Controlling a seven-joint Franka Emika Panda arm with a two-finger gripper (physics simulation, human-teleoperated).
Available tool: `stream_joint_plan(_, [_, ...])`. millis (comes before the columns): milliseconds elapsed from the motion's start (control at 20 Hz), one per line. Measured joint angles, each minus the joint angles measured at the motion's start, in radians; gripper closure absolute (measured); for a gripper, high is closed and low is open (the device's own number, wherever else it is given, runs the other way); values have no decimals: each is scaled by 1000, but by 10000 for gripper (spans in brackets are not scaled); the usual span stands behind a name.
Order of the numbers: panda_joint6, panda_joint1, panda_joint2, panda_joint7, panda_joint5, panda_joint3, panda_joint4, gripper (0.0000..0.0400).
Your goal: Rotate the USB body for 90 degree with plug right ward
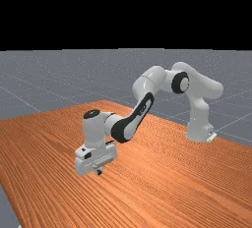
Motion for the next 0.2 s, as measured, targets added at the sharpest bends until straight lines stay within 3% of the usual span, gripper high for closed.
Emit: stream_joint_plan(200, [-13,1,-2,1,-2,-1,6,400])
